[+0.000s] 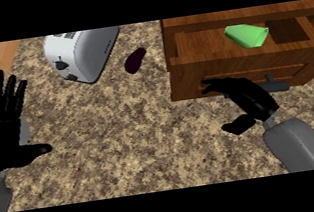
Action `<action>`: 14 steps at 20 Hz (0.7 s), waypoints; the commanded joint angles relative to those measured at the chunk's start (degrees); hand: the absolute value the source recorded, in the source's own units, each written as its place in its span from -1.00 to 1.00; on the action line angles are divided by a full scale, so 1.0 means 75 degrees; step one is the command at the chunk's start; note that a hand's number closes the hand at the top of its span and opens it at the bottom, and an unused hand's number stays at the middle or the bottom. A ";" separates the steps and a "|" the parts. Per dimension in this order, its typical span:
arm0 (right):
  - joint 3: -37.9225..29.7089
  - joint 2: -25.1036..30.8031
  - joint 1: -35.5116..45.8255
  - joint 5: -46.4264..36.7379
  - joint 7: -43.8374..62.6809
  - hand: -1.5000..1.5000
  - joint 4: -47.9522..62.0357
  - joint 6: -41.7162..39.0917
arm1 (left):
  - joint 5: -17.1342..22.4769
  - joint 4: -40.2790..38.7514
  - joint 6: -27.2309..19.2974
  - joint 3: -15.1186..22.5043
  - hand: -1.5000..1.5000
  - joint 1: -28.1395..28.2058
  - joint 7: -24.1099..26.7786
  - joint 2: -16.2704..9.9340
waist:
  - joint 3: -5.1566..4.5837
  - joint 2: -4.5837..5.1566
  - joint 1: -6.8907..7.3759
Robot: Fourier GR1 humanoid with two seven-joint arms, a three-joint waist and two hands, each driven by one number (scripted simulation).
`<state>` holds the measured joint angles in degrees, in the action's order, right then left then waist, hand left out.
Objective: Pick up the cup, place it into the drawer and close the drawer
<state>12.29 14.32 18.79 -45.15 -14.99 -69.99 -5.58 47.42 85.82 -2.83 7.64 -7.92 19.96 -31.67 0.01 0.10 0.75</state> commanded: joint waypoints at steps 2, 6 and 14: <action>-0.0069 -0.0679 0.0865 -0.0479 -0.0117 -1.00 0.1703 0.0506 | 0.0001 0.0355 0.0385 -0.0553 -1.00 0.0254 -0.0387 -0.0059 | 0.0002 -0.0004 -0.0007; -0.0856 -0.0597 0.2217 -0.0158 -0.0698 -1.00 0.3476 0.0447 | -0.0313 -0.0265 0.0827 -0.0616 -1.00 0.0346 0.0090 0.0267 | 0.0002 0.0018 0.0020; -0.1679 -0.0254 0.3805 -0.0037 -0.1964 -1.00 0.6433 0.0816 | -0.0320 -0.0275 0.1311 -0.0737 -1.00 0.0413 -0.0046 0.0298 | 0.0011 0.0088 0.0194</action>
<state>2.51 11.92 41.86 -45.48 -28.64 -32.21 -0.64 45.80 83.76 5.96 2.04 -5.03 19.84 -30.14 -0.23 -0.16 1.67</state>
